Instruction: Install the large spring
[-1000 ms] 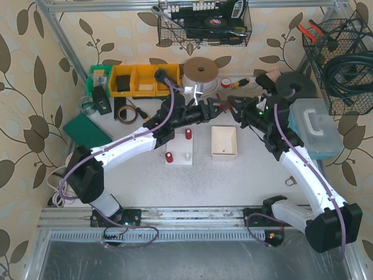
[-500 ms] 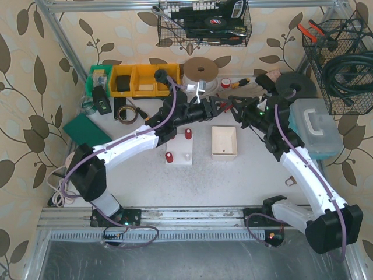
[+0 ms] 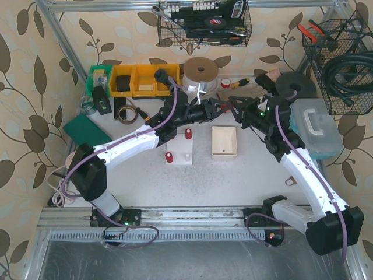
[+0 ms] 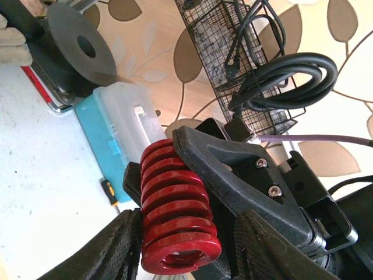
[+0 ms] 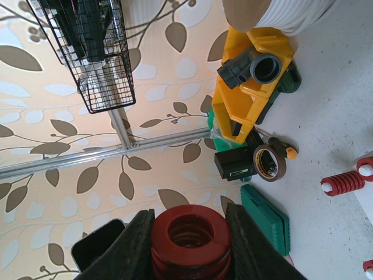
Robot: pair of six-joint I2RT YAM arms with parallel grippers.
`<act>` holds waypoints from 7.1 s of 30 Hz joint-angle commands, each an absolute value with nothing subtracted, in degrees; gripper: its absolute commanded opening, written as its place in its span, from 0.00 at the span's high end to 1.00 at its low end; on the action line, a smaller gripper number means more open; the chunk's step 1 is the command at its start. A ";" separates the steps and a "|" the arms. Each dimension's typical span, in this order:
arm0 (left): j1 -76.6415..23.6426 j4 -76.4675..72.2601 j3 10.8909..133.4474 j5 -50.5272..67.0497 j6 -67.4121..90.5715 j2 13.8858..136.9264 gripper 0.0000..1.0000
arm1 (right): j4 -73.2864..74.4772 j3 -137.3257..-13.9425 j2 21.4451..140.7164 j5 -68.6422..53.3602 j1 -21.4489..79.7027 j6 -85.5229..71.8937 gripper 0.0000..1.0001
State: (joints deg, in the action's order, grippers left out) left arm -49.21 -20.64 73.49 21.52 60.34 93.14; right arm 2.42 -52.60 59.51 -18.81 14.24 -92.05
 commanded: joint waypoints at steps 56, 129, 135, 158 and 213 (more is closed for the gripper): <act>-47.46 70.25 100.02 10.66 29.71 90.15 1.00 | 23.71 -54.35 66.35 -5.62 26.69 -37.00 0.12; -49.98 71.23 101.13 6.47 29.46 112.44 1.00 | 7.06 -33.22 57.15 5.89 30.41 -41.40 0.14; -49.93 72.05 103.14 7.23 28.54 114.77 1.00 | 7.12 -33.22 57.04 5.98 30.43 -41.40 0.14; -49.92 73.65 105.62 6.18 27.02 120.46 1.00 | 6.93 -32.71 56.31 6.33 30.41 -41.48 0.14; -21.49 0.50 37.05 -37.21 7.10 57.48 0.16 | -11.45 -20.83 48.41 54.98 18.60 -3.44 0.00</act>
